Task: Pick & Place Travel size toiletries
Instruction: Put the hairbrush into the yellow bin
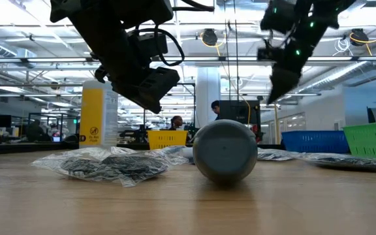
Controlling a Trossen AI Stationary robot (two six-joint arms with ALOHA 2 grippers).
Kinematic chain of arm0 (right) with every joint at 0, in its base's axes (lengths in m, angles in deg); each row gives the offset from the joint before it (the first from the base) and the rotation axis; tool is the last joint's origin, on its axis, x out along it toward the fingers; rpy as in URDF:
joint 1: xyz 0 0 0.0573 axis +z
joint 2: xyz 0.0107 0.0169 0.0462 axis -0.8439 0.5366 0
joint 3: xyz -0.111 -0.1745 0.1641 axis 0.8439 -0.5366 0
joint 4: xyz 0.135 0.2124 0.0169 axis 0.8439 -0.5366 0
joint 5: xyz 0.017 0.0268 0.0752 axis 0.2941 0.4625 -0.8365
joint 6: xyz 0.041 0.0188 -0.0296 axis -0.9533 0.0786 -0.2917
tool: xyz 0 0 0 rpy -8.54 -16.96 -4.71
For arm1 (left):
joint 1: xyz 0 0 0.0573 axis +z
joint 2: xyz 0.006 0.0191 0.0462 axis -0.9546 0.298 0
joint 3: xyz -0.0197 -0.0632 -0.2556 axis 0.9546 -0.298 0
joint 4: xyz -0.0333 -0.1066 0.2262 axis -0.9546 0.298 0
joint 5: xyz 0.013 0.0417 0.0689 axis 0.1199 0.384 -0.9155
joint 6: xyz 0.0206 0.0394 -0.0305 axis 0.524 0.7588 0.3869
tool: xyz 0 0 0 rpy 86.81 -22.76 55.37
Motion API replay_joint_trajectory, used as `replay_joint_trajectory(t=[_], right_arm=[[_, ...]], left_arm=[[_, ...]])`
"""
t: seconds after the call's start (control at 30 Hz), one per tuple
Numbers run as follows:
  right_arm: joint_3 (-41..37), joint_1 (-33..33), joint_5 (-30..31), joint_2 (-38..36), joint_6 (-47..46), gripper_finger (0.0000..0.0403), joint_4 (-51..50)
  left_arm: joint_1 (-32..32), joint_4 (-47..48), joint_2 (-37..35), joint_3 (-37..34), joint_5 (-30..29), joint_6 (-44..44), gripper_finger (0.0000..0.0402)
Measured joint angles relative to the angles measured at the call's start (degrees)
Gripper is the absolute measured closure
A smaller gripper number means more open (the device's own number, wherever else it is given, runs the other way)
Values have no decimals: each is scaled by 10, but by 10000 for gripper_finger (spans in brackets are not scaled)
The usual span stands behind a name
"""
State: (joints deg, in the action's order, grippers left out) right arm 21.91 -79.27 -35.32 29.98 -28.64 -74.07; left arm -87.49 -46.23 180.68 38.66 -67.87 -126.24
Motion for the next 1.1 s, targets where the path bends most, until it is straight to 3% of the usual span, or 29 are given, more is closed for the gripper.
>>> replay_joint_trajectory(t=[0.27,0.43,0.53,0.67,0.9,1.1], right_arm=[[-111,246,-32,10,-50,182,268],[-241,365,26,39,-96,194,558],[-294,410,58,74,-145,202,675],[-317,438,60,124,-194,209,715],[-321,446,60,191,-185,213,717],[-321,436,60,198,-183,213,727]], left_arm=[[-2,-1,0,0,6,0,279],[-11,-16,0,0,5,6,279],[-15,-42,0,0,5,28,279],[-17,-78,0,0,5,63,279],[-17,-129,0,0,8,108,279],[0,-206,-3,7,9,265,279]])
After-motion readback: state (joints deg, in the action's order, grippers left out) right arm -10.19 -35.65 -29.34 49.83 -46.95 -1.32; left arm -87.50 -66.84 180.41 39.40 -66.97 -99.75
